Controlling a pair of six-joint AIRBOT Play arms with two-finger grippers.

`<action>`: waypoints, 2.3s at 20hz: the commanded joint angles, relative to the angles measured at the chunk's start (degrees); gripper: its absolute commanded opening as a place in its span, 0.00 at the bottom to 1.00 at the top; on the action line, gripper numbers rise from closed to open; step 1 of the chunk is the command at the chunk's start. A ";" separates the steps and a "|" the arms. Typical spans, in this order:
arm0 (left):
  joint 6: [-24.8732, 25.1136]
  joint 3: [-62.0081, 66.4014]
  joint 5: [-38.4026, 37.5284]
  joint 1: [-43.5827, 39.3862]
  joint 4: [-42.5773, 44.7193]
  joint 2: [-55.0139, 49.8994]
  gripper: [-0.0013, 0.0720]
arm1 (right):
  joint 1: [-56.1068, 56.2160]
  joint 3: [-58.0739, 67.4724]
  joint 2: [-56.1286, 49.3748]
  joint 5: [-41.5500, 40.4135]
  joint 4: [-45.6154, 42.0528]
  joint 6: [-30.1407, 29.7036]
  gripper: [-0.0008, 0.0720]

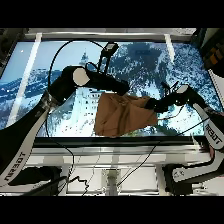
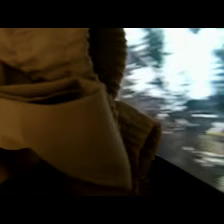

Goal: Fold the clothes and pants, and hang the long-sleeved shirts on hangers.

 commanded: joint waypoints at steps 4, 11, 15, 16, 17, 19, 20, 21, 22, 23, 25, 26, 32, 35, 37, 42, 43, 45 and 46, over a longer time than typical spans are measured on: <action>0.02 -0.02 0.07 0.24 0.04 0.04 0.81 | 3.13 0.09 -3.56 -3.30 21.18 -5.81 0.34; 0.02 0.00 0.04 0.55 0.04 0.13 0.81 | 5.46 1.62 -3.32 3.15 50.14 -17.53 0.06; 0.04 0.00 0.04 2.38 0.04 2.12 0.59 | 0.11 9.35 -2.21 17.59 59.52 -22.08 0.06; 0.04 0.00 0.04 3.04 0.04 2.89 0.59 | -2.05 11.58 -1.31 20.35 60.43 -22.05 0.06; 0.04 0.00 0.07 3.78 0.04 3.82 0.59 | -4.46 13.68 0.02 21.75 60.41 -21.99 0.06; 0.04 0.00 0.04 5.35 0.04 6.08 0.59 | -9.75 16.46 3.74 21.70 60.28 -20.79 0.06; 0.04 0.00 0.04 6.19 0.04 7.45 0.59 | -12.55 17.44 5.66 21.16 59.78 -19.28 0.06; 0.07 0.00 0.04 6.97 0.04 8.96 0.59 | -15.63 18.32 7.61 20.61 58.75 -17.55 0.06; 0.07 0.00 0.04 7.72 0.04 10.38 0.59 | -19.28 19.23 9.68 19.93 57.16 -16.15 0.06; 0.28 0.00 0.04 8.44 0.04 11.96 0.59 | -22.82 19.96 11.54 19.04 55.47 -14.47 0.06; 1.57 0.00 0.04 9.60 0.04 14.80 0.59 | -31.08 21.05 15.06 17.20 52.11 -10.91 0.06; 1.84 0.00 0.07 10.14 0.09 16.33 0.59 | -35.65 21.35 16.48 16.22 50.82 -9.35 0.06; 3.04 0.00 0.09 12.33 0.04 21.99 0.59 | -61.42 21.33 18.58 13.20 37.77 3.56 0.06; 3.04 0.00 0.09 12.41 0.04 22.45 0.59 | -71.91 21.33 18.56 9.86 26.95 10.71 0.06; 3.04 0.00 0.11 12.41 0.07 22.40 0.59 | -78.36 21.33 18.53 7.65 21.11 14.27 0.06; 3.04 0.00 2.32 12.41 0.07 22.40 0.59 | -91.60 21.33 18.53 8.24 7.50 15.54 0.06; 3.04 0.00 3.10 12.41 0.04 22.40 0.59 | -93.20 21.33 18.53 9.51 3.65 15.67 0.06; 3.04 0.00 4.15 12.41 0.04 22.40 0.59 | -95.38 21.33 18.53 10.99 -2.51 19.32 0.06; 3.04 0.00 4.46 12.41 0.07 22.40 0.59 | -96.06 21.33 18.56 11.04 -4.17 21.88 0.06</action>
